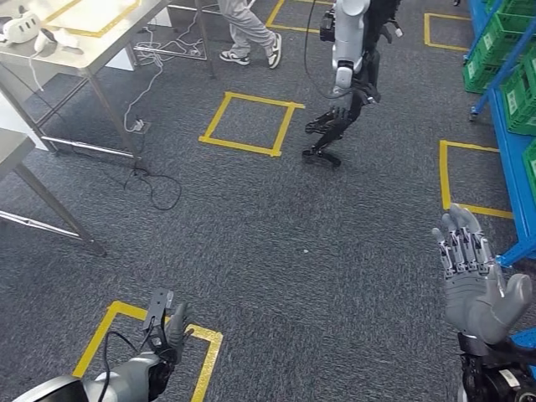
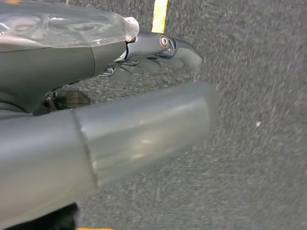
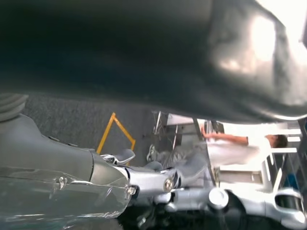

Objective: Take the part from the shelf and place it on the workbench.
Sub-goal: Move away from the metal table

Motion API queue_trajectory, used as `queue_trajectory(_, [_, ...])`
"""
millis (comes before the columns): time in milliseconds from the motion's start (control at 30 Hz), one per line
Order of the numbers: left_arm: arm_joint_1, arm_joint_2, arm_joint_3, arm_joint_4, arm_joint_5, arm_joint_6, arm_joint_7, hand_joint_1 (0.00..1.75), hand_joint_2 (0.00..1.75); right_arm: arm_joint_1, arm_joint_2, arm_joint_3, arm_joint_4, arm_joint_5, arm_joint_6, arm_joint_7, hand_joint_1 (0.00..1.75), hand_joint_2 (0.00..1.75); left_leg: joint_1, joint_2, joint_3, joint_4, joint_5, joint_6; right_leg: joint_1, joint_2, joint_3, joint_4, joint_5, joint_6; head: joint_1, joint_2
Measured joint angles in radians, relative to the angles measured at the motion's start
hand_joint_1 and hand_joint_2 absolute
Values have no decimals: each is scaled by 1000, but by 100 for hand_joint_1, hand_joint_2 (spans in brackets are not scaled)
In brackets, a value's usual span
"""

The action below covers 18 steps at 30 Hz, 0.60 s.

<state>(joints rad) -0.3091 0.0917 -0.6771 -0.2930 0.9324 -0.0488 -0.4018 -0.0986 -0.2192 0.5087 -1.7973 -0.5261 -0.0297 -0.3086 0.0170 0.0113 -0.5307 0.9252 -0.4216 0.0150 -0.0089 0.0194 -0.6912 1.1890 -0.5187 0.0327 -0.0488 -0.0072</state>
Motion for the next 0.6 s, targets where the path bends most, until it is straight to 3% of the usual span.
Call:
queue_trajectory(33, [2, 0, 0, 0, 0, 0, 0, 0, 0, 2, -1, 0, 0, 0, 2, 0, 0, 0, -1, 13, 1, 0, -1, 0, -4, -8, -26, 56, -18, 5, 1, 0])
queue_trajectory(67, [4, 0, 0, 0, 0, 0, 0, 0, 0, 3, -1, -1, 0, 0, 2, 0, 0, 0, 0, 25, 2, 0, -3, -2, -7, -12, -34, 74, -17, 8, 1, 0])
queue_trajectory(100, [4, -1, 0, 0, 0, 0, 0, 0, 0, 4, -1, -1, 0, 0, 3, 0, 0, 0, 1, 37, 5, 1, -6, -4, -11, -17, -18, 47, 6, 11, 1, 0])
queue_trajectory(133, [4, -1, 0, 0, 0, 0, 0, 0, 0, 5, -1, -2, 0, 1, 4, -1, 0, 0, 2, 48, 9, 1, -9, -8, -13, -29, 16, -17, 41, 13, 2, 0])
queue_trajectory(200, [3, -2, 0, 0, 0, 0, 0, 0, 0, 3, -1, -3, 0, 2, 6, -1, 0, 0, -2, 67, 18, 4, -18, -19, -10, -77, 96, -165, 94, 12, 5, 0])
queue_trajectory(267, [3, -2, 0, 0, 0, 0, 0, 0, 0, 3, -1, -4, -1, 3, 6, -2, 0, 0, -10, 87, 23, 5, -23, -29, -3, -102, 128, -226, 102, -2, 4, 0])
queue_trajectory(333, [1, -2, 0, 0, 0, 0, 1, 0, 0, 5, -1, -7, -1, 3, 6, -2, 0, 0, -12, 110, 26, 4, -27, -38, -1, -80, 127, -230, 103, -18, -1, 0])
queue_trajectory(367, [-1, -3, 0, 0, 0, 0, 1, 0, 0, 5, -1, -8, -2, 3, 6, -3, 0, 0, -9, 105, 25, 12, -36, -42, -1, -67, 127, -232, 105, -25, -3, 0])
queue_trajectory(433, [-4, -4, 0, 0, 0, 0, 1, 0, 0, 2, -1, -9, -5, 3, 8, -3, 0, 0, -4, 58, -5, 86, -84, -48, -3, -44, 128, -237, 110, -38, -8, 0])
queue_trajectory(467, [-4, -4, 0, 0, -1, 0, 2, 0, 0, 1, -1, -10, -5, 4, 9, -3, 0, 0, -2, 26, -39, 159, -120, -49, -3, -33, 127, -238, 112, -42, -11, 0])
queue_trajectory(533, [0, -4, 0, 0, -1, 0, 6, 0, 0, 0, -1, -10, -5, 4, 10, -1, 0, 0, -1, -2, -115, 304, -171, -48, -2, -6, 125, -238, 112, -47, -16, 0])
queue_trajectory(567, [2, -4, 0, 0, -1, 1, 8, 0, 0, 0, -1, -10, -5, 5, 10, -1, 0, 0, -1, -6, -136, 334, -170, -47, -1, 9, 126, -238, 113, -47, -17, 0])
queue_trajectory(600, [4, -4, 0, 0, 0, 1, 9, 0, 0, 0, -1, -10, -5, 5, 11, 0, 0, 0, -1, -7, -138, 323, -149, -45, 0, 24, 126, -238, 113, -47, -18, 0])
